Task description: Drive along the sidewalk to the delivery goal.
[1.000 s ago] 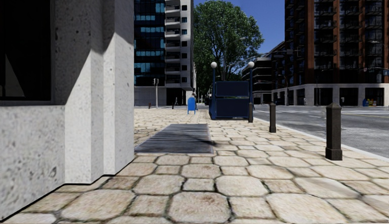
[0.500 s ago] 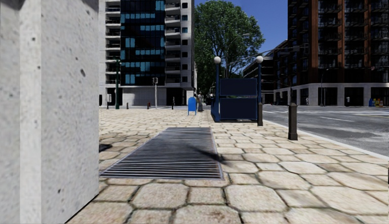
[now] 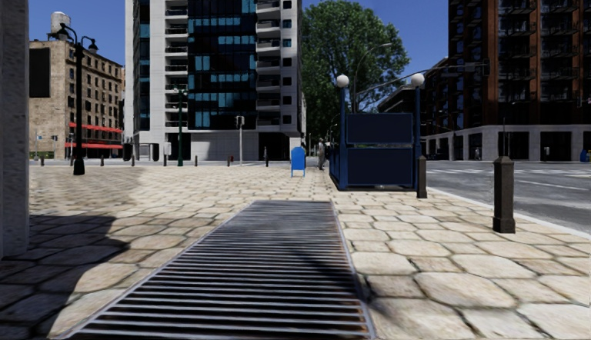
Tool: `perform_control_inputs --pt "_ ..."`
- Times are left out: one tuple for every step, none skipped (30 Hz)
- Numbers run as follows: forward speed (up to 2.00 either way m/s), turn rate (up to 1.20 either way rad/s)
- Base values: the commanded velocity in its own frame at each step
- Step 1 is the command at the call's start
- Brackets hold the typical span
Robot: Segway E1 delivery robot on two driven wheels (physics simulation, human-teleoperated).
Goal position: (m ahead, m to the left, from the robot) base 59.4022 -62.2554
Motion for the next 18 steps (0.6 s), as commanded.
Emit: perform_control_inputs --pt "2.00 0.32" --pt "2.00 0.33" --pt "2.00 0.34" --pt "2.00 0.36" --pt "2.00 0.36" --pt "2.00 0.36" --pt "2.00 0.36" --pt "2.00 0.37" --pt "2.00 0.37" --pt "2.00 0.38" --pt "2.00 0.39" --pt "2.00 0.39" --pt "2.00 0.39" --pt "2.00 0.39" --pt "2.00 0.39" --pt "2.00 0.39" --pt "2.00 0.39" --pt "2.00 0.39"
